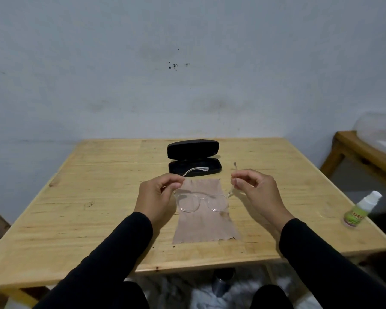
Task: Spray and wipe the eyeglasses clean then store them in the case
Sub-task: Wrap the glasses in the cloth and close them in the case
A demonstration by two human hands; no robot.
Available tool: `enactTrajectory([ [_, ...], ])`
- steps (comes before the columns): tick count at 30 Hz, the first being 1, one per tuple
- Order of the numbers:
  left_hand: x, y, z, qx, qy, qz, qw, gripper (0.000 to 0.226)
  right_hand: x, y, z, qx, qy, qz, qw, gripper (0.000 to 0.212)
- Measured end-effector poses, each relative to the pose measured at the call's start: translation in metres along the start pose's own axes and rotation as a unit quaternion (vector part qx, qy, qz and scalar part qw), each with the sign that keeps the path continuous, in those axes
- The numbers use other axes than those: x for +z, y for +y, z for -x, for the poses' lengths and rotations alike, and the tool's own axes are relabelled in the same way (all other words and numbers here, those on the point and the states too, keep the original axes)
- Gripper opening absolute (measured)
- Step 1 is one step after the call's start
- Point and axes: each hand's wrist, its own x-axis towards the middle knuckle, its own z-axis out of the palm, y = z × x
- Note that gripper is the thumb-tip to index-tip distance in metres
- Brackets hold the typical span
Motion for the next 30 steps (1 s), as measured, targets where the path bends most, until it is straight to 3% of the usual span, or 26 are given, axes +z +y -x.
enactTrajectory([
  [10, -0.006, 0.005, 0.003, 0.002, -0.021, -0.014, 1.000, 0.028, 0.001, 0.003, 0.008, 0.028, -0.006, -0.006, 1.000, 0.027],
  [14, -0.017, 0.009, 0.014, -0.036, 0.002, -0.022, 0.999, 0.028, -0.004, 0.002, 0.020, 0.051, 0.027, 0.029, 0.998, 0.028],
  [16, -0.024, 0.013, 0.029, -0.055, -0.002, -0.036, 0.998, 0.029, -0.010, 0.005, 0.030, 0.076, -0.001, 0.041, 0.996, 0.022],
  [18, -0.031, 0.014, 0.047, -0.059, -0.046, -0.076, 0.994, 0.027, -0.015, 0.008, 0.043, 0.095, -0.082, 0.051, 0.991, 0.022],
  [21, -0.040, 0.008, 0.063, 0.006, -0.163, -0.188, 0.969, 0.024, -0.021, 0.007, 0.054, 0.056, -0.193, 0.181, 0.963, 0.030],
  [23, -0.041, 0.002, 0.066, 0.071, -0.206, -0.248, 0.944, 0.023, -0.021, 0.005, 0.054, 0.014, -0.221, 0.269, 0.937, 0.032],
  [26, -0.038, -0.003, 0.066, 0.134, -0.201, -0.282, 0.929, 0.018, -0.017, 0.003, 0.055, -0.029, -0.222, 0.331, 0.917, 0.026],
  [30, -0.034, 0.000, 0.070, 0.164, -0.169, -0.300, 0.924, 0.005, -0.012, 0.002, 0.058, -0.052, -0.204, 0.343, 0.915, 0.008],
])
